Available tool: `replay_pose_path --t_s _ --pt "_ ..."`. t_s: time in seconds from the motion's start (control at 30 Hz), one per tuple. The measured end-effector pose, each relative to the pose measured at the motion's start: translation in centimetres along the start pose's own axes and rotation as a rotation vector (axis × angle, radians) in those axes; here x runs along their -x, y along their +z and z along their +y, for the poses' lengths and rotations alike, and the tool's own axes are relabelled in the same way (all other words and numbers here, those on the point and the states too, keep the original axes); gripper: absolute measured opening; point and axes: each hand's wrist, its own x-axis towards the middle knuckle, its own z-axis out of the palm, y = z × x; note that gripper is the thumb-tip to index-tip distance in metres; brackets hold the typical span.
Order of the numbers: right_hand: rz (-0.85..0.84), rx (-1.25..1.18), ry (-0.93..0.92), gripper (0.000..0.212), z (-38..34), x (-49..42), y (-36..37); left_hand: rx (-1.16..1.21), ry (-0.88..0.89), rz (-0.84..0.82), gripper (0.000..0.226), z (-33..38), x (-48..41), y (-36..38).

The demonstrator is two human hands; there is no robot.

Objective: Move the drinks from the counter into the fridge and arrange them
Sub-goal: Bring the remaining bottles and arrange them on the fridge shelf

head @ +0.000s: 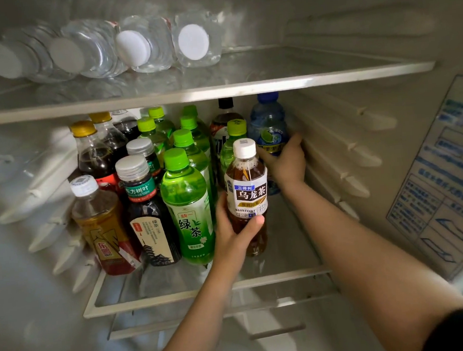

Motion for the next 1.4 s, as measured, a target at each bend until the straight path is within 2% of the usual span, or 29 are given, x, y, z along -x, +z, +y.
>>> replay_pose_path --t_s 0.1,0.3,0.53,0.63,0.77,0.83,0.9,1.0,1.1,1.2,1.27,1.33,1.4 --pt "-0.026 -0.072 -0.025 0.068 0.4 0.8 -0.9 0.013 -0.014 -0.002 0.105 0.5 -0.7 0.1" --pt "-0.115 -0.155 -0.074 0.053 0.7 2.1 -1.8 -0.007 0.026 -0.017 0.096 0.7 -0.4 0.5" --pt "-0.177 -0.235 -0.064 0.054 0.1 3.5 -1.7 0.010 0.076 0.007 0.093 0.9 1.7 1.0" --pt "-0.230 -0.278 -0.059 0.064 -1.2 4.9 -1.8 -0.007 0.105 0.043 0.092 1.0 2.5 1.0" --pt "-0.374 -0.337 -0.027 0.046 -1.5 5.2 -2.2 -0.043 0.110 0.062 0.081 1.1 2.9 0.7" --pt "-0.416 -0.360 0.020 0.054 -1.1 4.8 -2.6 -0.062 0.103 0.049 0.086 1.1 2.9 0.7" --pt "-0.410 -0.374 0.060 0.061 -1.0 4.6 -2.8 -0.079 0.108 0.047 0.092 1.0 2.9 0.7" --pt "-0.414 -0.352 0.060 0.061 -1.2 4.4 -2.4 -0.118 0.114 0.065 0.099 0.8 3.1 1.0" --pt "-0.411 -0.363 0.064 0.051 -1.6 4.3 -1.3 -0.140 0.107 0.088 0.099 0.7 3.1 1.1" --pt "-0.410 -0.413 0.143 0.034 -1.5 3.9 -0.8 -0.147 0.096 0.091 0.100 0.6 3.2 1.1" --pt "-0.417 -0.377 0.151 0.032 -1.1 4.2 -0.4 -0.162 0.094 0.095 0.100 0.6 3.2 1.1" --pt "-0.336 -0.408 0.147 0.030 -1.1 4.8 -0.5 -0.173 0.092 0.102 0.102 0.6 3.2 1.1" --pt "-0.384 -0.396 0.153 0.030 -1.1 4.9 -0.7 -0.176 0.094 0.107 0.103 0.7 3.2 1.1"
